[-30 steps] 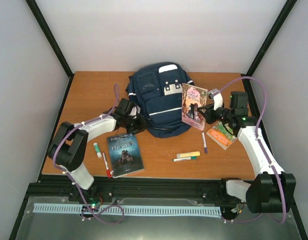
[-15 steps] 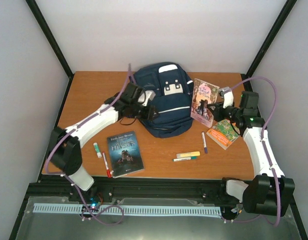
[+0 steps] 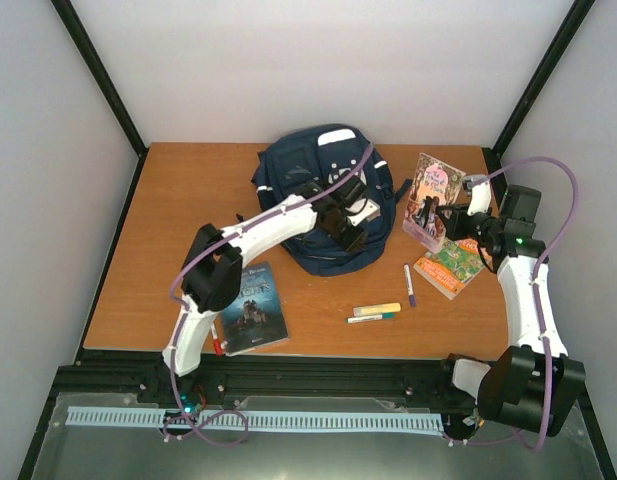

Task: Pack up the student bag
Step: Place the book in the student bag.

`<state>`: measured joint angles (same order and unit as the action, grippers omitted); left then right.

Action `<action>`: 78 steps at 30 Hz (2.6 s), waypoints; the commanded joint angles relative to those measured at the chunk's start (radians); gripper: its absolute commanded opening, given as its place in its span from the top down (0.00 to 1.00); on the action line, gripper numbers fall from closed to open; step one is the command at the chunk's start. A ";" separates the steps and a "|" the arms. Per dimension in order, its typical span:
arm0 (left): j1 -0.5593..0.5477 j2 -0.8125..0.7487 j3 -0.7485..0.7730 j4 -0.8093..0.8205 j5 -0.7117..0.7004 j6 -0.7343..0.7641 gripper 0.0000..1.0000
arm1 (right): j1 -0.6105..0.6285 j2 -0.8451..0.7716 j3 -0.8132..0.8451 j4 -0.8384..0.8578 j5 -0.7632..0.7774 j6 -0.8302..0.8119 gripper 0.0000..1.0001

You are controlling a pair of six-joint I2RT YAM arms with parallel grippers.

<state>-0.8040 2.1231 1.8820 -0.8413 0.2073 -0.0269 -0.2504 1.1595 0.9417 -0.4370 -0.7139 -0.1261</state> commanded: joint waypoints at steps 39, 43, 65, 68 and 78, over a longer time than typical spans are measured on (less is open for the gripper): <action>-0.043 -0.097 0.099 0.073 -0.280 0.094 0.99 | -0.016 0.070 0.160 -0.143 -0.152 0.121 0.97; -0.043 -0.167 0.107 0.111 -0.345 0.104 0.99 | -0.017 0.151 0.268 -0.358 -0.225 0.064 0.97; -0.038 -0.167 0.206 0.205 -0.434 0.109 0.99 | 0.146 0.220 0.063 -0.542 -0.422 0.154 0.97; -0.038 -0.176 0.189 0.222 -0.402 0.098 0.99 | 0.206 0.232 0.018 -0.459 -0.468 0.219 0.97; -0.038 -0.277 0.075 0.282 -0.282 0.117 0.99 | 0.377 0.500 0.253 -0.515 -0.530 0.104 0.97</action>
<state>-0.8352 1.9579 1.9774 -0.6865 -0.1406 0.0826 0.1101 1.5661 1.0714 -0.9150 -1.1824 0.0467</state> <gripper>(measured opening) 0.016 0.043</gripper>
